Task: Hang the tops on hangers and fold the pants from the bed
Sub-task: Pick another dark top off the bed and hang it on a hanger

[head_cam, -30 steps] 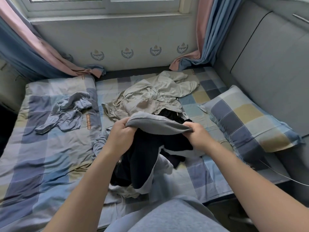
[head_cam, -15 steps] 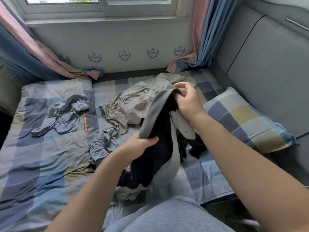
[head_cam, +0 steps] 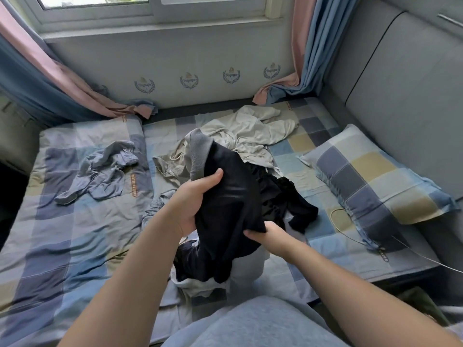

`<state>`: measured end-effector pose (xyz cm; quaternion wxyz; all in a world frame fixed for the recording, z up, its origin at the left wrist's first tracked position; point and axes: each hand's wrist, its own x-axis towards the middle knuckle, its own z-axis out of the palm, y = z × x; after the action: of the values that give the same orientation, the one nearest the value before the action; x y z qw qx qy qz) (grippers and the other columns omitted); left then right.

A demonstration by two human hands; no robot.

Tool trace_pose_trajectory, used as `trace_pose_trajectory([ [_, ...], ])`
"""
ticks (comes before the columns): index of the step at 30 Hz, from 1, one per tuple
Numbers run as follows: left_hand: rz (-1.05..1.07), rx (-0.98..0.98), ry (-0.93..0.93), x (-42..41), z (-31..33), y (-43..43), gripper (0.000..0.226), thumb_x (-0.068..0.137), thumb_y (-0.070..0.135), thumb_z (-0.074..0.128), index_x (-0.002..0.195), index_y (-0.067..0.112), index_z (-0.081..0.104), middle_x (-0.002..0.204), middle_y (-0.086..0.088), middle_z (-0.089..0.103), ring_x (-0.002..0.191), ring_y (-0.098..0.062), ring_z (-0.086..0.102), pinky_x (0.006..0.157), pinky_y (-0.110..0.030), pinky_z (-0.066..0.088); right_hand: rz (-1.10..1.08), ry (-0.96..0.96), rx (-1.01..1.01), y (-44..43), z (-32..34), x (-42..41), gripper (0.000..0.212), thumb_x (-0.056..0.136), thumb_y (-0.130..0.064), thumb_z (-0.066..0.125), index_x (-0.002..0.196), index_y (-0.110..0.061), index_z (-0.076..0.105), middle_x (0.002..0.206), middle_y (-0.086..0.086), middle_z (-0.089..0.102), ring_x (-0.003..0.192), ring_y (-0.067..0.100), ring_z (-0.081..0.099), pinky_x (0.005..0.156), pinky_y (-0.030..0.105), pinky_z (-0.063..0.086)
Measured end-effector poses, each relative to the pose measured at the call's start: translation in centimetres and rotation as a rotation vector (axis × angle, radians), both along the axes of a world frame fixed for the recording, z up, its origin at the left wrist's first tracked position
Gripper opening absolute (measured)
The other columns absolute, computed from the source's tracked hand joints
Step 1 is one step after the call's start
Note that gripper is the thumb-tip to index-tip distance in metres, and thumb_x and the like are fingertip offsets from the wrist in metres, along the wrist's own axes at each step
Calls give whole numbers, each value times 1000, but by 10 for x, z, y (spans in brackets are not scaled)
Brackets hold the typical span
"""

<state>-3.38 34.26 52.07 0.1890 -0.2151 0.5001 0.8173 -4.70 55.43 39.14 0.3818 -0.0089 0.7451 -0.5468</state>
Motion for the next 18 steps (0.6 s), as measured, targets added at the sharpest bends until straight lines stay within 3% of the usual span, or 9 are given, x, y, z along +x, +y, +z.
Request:
trace_pose_trajectory([
  [3,33,-72,19,-3,-5,-8,51,78,38,77,119,7,70,111,-13,75,99,-28,74,68,-34,61,-65,174,143,3,5,-8,29,102,-28,57,103,-2,69,109,10,74,107,21,67,86,31,52],
  [5,49,-148,57,-5,-13,-17,46,86,39,75,119,7,70,112,-12,75,103,-28,73,76,-36,62,-116,236,152,8,15,-14,29,101,-26,58,83,-5,66,82,-1,71,80,13,64,72,32,48],
  [7,32,-275,71,-4,-23,-25,54,84,40,78,119,0,67,114,-18,73,107,-33,71,91,-43,58,-197,289,121,11,30,-21,33,99,-18,59,66,-14,57,61,-13,53,62,4,46,59,28,36],
  [9,-44,-467,44,-2,-30,-27,58,82,40,81,117,-2,63,115,-20,71,103,-30,71,91,-41,56,-257,299,61,9,48,-29,28,98,-12,57,71,-11,64,68,-7,60,67,7,52,63,29,39],
  [12,-193,-609,91,6,-36,-20,30,88,29,76,112,15,65,107,2,72,76,4,68,65,-14,51,-373,206,-67,-1,77,-37,25,100,-15,55,82,-12,73,82,3,74,76,16,66,66,26,49],
  [14,-296,-731,156,12,-39,-10,37,85,38,78,116,31,58,117,17,61,93,8,61,74,-10,46,-432,146,-181,-9,97,-41,23,101,-15,53,91,-12,74,89,9,77,80,21,71,66,29,55],
  [16,-426,-752,208,19,-40,3,57,73,57,81,121,38,56,123,22,58,113,1,56,87,-17,45,-477,117,-290,-17,118,-44,22,101,-13,51,103,-6,72,97,14,76,88,25,73,74,33,59],
  [18,-509,-702,251,25,-45,18,70,60,64,80,120,38,55,121,21,61,113,1,58,90,-20,48,-507,93,-412,-23,137,-47,22,102,-12,50,102,-5,70,92,10,77,83,20,74,67,29,59],
])
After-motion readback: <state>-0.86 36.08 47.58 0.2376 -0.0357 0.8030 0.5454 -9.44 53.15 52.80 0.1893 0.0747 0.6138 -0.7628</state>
